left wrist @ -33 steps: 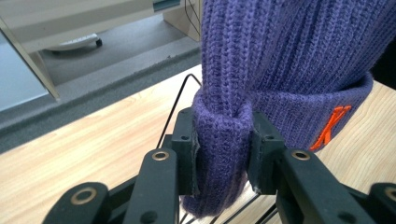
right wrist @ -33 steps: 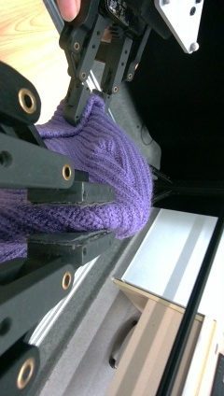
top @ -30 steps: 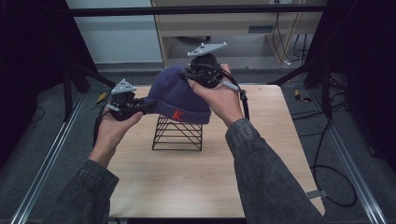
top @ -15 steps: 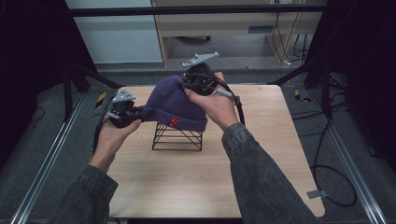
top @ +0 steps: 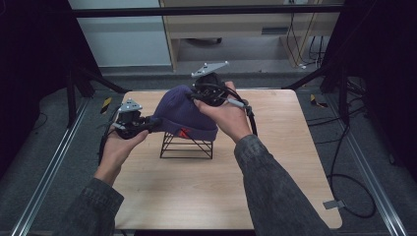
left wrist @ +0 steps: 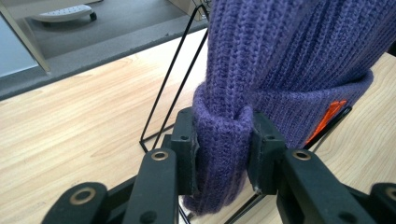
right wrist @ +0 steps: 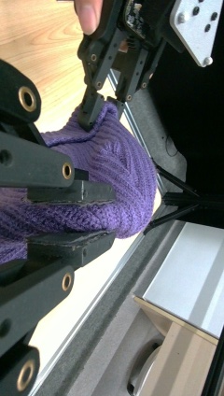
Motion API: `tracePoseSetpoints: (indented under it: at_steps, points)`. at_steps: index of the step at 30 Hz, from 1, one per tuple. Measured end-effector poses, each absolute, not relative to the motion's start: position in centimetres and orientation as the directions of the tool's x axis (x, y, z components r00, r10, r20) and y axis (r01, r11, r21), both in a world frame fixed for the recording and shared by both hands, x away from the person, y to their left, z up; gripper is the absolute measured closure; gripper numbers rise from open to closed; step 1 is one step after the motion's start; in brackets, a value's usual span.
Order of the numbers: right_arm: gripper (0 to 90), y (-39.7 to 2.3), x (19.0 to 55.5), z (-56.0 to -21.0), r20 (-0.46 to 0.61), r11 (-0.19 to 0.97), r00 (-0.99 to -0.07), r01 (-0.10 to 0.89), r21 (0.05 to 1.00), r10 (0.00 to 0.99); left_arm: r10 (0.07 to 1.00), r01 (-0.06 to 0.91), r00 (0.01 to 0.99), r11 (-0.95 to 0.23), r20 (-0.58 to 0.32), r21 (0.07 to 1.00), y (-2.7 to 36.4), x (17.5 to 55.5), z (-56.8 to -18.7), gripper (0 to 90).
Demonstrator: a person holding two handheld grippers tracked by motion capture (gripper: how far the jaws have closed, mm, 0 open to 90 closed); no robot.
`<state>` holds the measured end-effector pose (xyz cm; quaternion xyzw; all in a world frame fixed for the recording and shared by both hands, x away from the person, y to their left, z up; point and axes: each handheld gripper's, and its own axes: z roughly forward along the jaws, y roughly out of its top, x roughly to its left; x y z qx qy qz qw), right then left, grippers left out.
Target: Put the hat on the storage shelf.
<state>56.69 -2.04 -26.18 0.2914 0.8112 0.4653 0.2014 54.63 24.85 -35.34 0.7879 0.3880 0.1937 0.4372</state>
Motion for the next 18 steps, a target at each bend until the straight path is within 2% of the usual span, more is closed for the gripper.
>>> tracePoseSetpoints:
  at_steps: [18]
  points:
    - [76.5, -1.8, 56.3, -27.4, -0.056, 0.423, -0.761, 0.296, 0.856, 0.646, 0.775, 0.459, 0.63, -0.32, -0.049, 0.829, 25.1, 54.2, -37.0, 67.2]
